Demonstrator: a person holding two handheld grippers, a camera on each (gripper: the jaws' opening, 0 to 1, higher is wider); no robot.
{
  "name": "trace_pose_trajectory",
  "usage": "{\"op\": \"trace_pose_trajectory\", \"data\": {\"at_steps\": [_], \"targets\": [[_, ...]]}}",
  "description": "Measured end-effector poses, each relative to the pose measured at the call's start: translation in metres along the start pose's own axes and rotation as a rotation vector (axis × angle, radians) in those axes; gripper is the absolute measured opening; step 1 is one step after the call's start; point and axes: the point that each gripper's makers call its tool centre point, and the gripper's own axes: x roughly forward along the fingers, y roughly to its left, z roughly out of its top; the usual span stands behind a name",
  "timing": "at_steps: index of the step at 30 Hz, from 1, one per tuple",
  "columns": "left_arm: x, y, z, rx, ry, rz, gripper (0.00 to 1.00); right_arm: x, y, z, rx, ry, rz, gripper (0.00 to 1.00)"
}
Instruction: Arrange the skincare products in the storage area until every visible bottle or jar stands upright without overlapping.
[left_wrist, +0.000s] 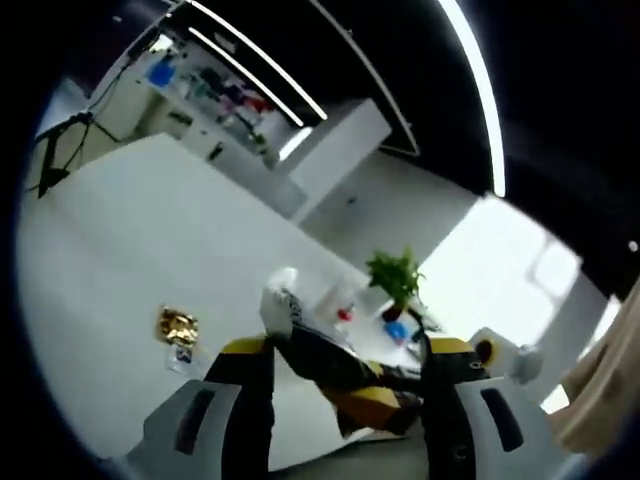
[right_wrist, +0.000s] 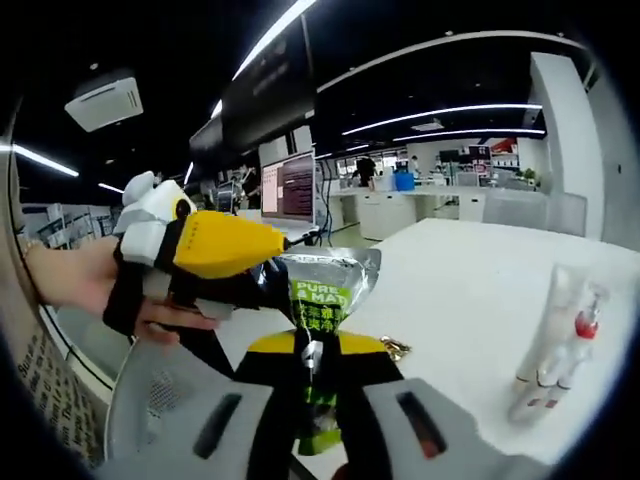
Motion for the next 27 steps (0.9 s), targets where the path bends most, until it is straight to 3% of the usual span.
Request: {"op": "trace_pose_trajectory", "data": {"at_steps": [7, 13, 27], "targets": [[-0.005, 0.007, 0.009, -0.013, -0.067, 0.052, 0.16, -0.002, 0.006, 0.003, -0.046, -0.004, 0.012, 0.13], [-0.005, -0.001, 0.008, -0.053, -0.073, 0.032, 0.09, -0.002, 0.009, 0.003, -0.093, 0.01, 0.026, 0.21], [-0.009, -0.016, 0.008, 0.029, 0.016, -0.001, 0.0, -0.012, 0.022, 0.002, 0.024, 0.024, 0.207, 0.53]]}}
